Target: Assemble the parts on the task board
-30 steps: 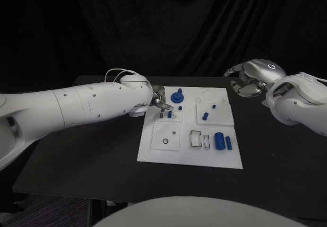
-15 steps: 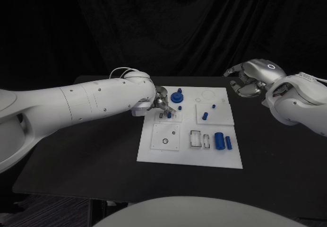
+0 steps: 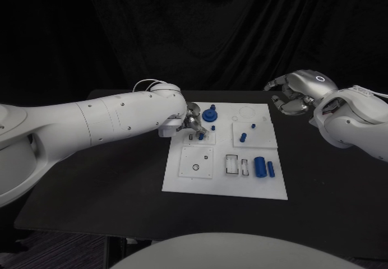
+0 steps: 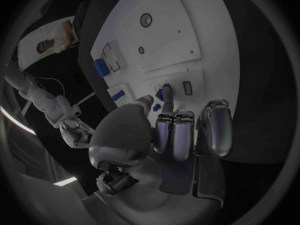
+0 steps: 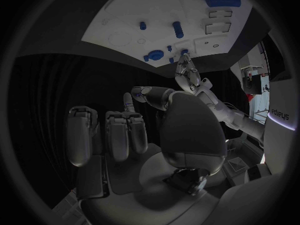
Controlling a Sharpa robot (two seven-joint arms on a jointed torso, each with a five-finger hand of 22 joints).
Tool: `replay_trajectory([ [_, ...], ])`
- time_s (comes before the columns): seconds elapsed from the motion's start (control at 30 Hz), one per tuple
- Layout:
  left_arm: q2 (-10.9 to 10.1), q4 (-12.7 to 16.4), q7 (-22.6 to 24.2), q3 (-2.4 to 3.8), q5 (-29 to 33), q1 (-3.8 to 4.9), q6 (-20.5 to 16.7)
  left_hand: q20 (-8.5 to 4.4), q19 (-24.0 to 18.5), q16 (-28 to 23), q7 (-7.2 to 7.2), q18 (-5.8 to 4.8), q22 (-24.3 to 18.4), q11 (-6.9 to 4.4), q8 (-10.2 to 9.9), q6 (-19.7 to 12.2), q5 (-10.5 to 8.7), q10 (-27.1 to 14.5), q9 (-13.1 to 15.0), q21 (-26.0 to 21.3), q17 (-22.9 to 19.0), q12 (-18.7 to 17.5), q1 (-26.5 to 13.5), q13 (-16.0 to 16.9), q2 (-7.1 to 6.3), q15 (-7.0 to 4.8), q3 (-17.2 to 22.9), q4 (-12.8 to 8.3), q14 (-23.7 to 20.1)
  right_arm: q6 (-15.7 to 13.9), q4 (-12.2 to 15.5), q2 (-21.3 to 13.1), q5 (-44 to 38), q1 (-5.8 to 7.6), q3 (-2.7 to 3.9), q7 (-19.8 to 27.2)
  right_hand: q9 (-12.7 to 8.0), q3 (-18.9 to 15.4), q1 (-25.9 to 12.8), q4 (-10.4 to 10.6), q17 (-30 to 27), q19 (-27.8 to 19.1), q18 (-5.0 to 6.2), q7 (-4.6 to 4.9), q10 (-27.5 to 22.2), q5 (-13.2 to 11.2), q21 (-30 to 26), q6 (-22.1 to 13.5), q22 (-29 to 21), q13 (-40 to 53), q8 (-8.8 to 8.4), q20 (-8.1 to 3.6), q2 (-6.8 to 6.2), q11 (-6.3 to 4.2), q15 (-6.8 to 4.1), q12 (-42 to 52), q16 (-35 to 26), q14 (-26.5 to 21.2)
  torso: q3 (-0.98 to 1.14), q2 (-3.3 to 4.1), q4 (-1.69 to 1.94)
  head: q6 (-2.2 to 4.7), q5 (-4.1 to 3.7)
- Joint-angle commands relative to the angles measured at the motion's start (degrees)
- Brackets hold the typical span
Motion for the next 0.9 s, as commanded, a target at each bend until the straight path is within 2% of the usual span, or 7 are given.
replay_trajectory([
  [0.03, 0.40, -0.40, -0.36, 0.05, 0.71, 0.14, 0.71, 0.35, -0.10, 0.15, -0.08, 0.14, 3.90, 0.24, 0.05, 0.65, 0.33, 6.13, 0.01, -0.06, 15.09, 0.15, 0.68, 14.94, -0.03, 0.43, 0.33, 0.00, 6.05, 0.17, 0.16, 0.01, -0.16, -0.10, 0.04, -1.23, -0.08, -0.14, -0.52, -0.33, 15.10, 2.52, 0.69, 0.09, 5.97, -0.30, -0.25, -0.41, 12.99, 15.08, -0.03, 0.39, -0.21, 0.00, 0.32, 0.15, 0.17, 6.04, 0.02, 0.01, 0.00, 0.01, -0.04],
  [0.33, 0.97, -1.18, -1.07, 0.05, 0.71, 0.13, 0.38, 0.27, 0.10, 0.15, -0.35, 0.10, 4.18, 0.03, 0.93, 1.78, -0.02, 6.13, 0.76, 0.11, 15.09, 0.15, 0.26, 14.94, -0.21, 0.27, 0.06, 0.67, 6.05, 0.46, 0.26, -0.01, -0.16, -0.09, 0.04, -1.51, -0.07, 0.08, -0.50, -0.90, 15.10, 2.49, 0.70, -0.05, 5.97, -0.29, -0.30, -0.29, 12.97, 15.08, 0.04, 0.38, -0.12, -0.09, 0.27, 0.15, 0.17, 6.04, 0.04, 0.06, -0.06, 0.01, 0.06],
  [0.47, 1.07, -1.44, -1.47, 0.05, 0.71, 0.13, 0.48, 0.16, 0.14, 0.15, -0.58, 0.11, 4.24, -0.16, 1.56, 1.99, 0.53, 6.13, 1.61, 0.09, 15.09, 0.15, 0.55, 14.94, -0.33, 0.12, 0.14, 0.62, 6.05, 0.56, 0.27, -0.01, -0.16, -0.09, 0.04, -1.59, -0.07, 0.08, -0.50, -0.90, 15.10, 2.49, 0.70, -0.05, 5.97, -0.29, -0.30, -0.29, 12.97, 15.08, 0.04, 0.38, -0.12, -0.09, 0.27, 0.15, 0.17, 6.04, 0.02, 0.06, -0.02, 0.01, 0.07],
  [0.53, 1.15, -1.66, -1.78, 0.05, 0.71, 0.13, 0.58, 0.05, 0.18, 0.15, -0.69, 0.11, 4.30, -0.28, 1.87, 1.85, 1.63, 6.13, 2.21, 0.08, 15.09, 0.15, 0.90, 14.94, -0.41, 0.01, 0.33, 0.49, 6.05, 0.64, 0.26, 0.03, -0.16, -0.09, 0.04, -1.65, -0.08, 0.14, -0.48, -1.08, 15.10, 2.52, 0.69, -0.07, 5.97, -0.29, -0.24, -0.28, 12.99, 15.08, 0.05, 0.37, -0.11, -0.11, 0.25, 0.15, 0.17, 6.04, 0.01, 0.07, -0.01, 0.01, 0.12],
  [0.9, 1.44, -2.29, -2.67, 0.04, 0.71, 0.12, 1.73, -0.04, 0.12, 0.15, -0.77, 0.14, 4.25, -0.37, 2.05, 1.57, 2.34, 6.13, 2.70, -0.06, 15.09, 0.15, 1.37, 14.94, -0.62, -0.07, 0.57, 0.19, 6.05, 0.93, 0.23, 0.13, -0.16, -0.09, 0.04, -1.88, -0.07, 0.33, -0.37, -1.72, 15.10, 2.50, 0.70, -0.11, 5.97, -0.30, -0.29, -0.20, 12.98, 15.08, 0.09, 0.33, -0.04, -0.16, 0.20, 0.15, 0.17, 6.04, -0.01, -0.05, 0.07, 0.01, 0.07],
])
